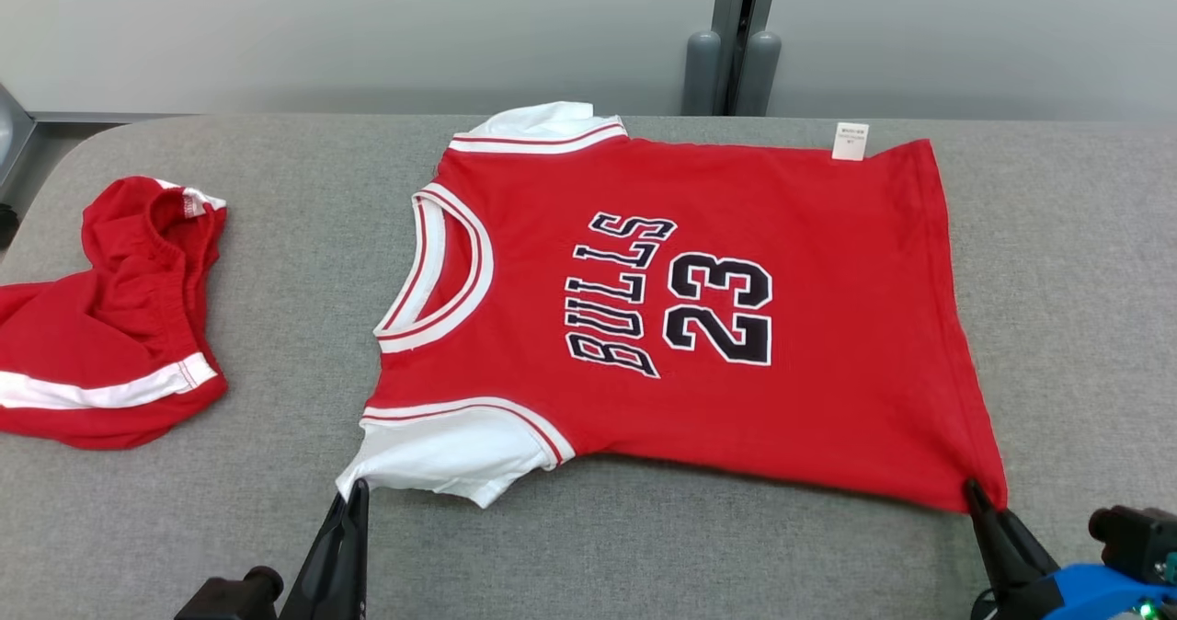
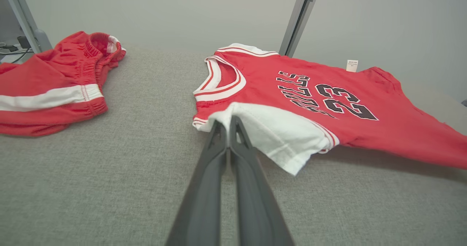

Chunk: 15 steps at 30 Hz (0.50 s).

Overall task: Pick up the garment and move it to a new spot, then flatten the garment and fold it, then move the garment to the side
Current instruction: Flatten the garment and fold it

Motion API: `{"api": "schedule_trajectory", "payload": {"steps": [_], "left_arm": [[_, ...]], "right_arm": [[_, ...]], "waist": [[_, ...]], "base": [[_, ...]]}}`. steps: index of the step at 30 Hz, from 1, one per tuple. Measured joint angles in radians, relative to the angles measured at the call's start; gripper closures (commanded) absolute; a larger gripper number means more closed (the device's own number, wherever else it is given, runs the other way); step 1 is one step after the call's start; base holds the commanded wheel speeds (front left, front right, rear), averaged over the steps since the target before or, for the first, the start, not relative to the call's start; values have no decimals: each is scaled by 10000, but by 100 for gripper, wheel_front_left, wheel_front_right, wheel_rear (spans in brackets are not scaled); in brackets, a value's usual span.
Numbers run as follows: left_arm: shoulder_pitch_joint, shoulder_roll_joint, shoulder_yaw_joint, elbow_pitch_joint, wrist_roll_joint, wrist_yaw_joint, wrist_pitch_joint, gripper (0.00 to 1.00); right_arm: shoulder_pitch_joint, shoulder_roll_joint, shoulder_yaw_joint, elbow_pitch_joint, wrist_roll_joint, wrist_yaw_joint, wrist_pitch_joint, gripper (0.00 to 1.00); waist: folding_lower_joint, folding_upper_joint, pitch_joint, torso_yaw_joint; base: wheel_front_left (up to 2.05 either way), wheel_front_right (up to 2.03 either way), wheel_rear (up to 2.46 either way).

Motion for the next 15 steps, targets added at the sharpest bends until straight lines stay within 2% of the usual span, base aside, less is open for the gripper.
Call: {"api": "schedule_trajectory", "payload": {"steps": [6,15], "left_arm": [[159,230,-21,-242,0,2,146,100],[-575,318,-165,52,136,-349,224,100]], "right_arm": [[651,376,-520,-1335,-483,0,894,100],[490,577,-477,-1918,-681,0,1499,100]], "waist": [[2,0,106,32],[2,1,288,-49]], "base": [[0,0,0],[0,0,0]]}}
